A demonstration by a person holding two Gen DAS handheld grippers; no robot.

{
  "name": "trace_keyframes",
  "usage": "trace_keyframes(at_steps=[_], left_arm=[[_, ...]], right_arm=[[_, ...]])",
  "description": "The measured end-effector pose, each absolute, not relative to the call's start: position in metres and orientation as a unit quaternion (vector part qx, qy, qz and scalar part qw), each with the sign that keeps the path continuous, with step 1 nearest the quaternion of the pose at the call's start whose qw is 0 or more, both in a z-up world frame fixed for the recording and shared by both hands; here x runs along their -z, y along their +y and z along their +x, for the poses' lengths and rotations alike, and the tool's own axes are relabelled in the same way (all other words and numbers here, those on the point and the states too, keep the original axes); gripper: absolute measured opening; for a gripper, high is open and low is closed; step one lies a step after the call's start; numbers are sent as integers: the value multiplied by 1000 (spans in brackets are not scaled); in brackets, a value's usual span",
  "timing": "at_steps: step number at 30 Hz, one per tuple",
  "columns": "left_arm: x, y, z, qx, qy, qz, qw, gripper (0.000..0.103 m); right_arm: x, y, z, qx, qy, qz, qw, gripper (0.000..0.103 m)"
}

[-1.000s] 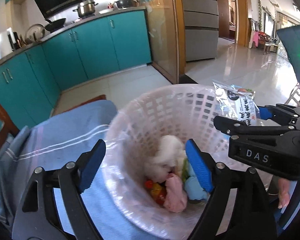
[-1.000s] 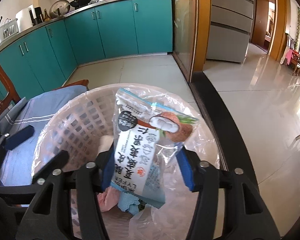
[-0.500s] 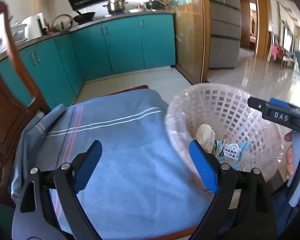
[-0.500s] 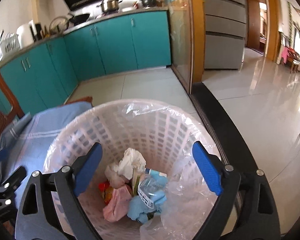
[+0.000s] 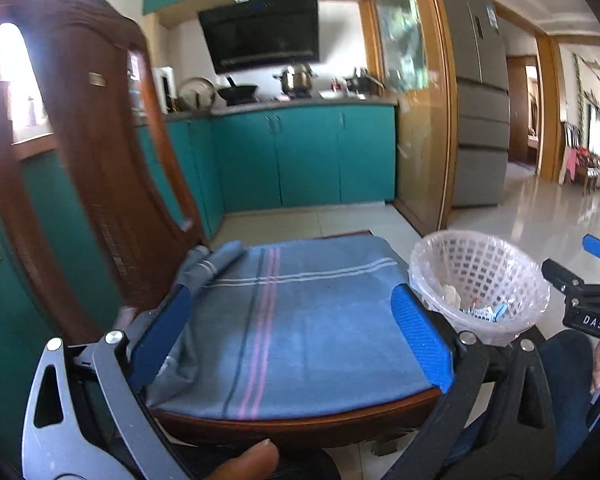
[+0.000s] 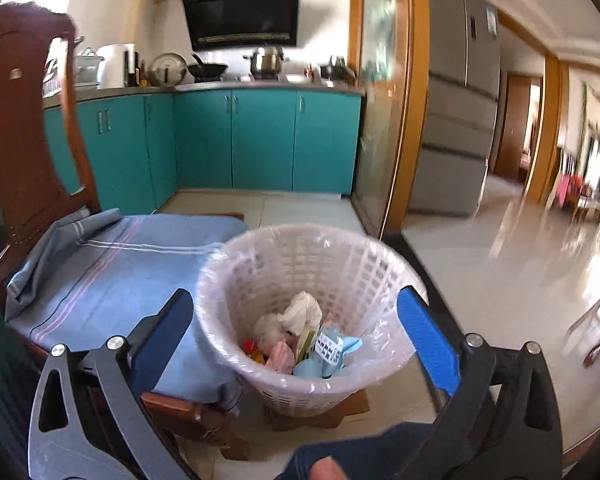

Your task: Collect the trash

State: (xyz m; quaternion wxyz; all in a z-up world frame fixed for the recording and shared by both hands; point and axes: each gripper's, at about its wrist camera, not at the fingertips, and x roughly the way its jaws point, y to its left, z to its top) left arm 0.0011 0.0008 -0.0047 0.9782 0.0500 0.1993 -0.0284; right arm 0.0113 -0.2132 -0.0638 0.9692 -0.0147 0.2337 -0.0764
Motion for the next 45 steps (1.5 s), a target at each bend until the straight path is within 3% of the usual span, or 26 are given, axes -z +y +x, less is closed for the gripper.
trace_keyframes(at_steps=[12, 45], left_arm=[[-15, 16, -48, 25, 159, 53, 986, 100], [-12, 4, -56, 56, 171, 54, 982, 100]], right_arm=[[8, -169, -68, 73, 144, -32, 986, 100], [8, -153, -86, 104, 150, -34, 983, 100]])
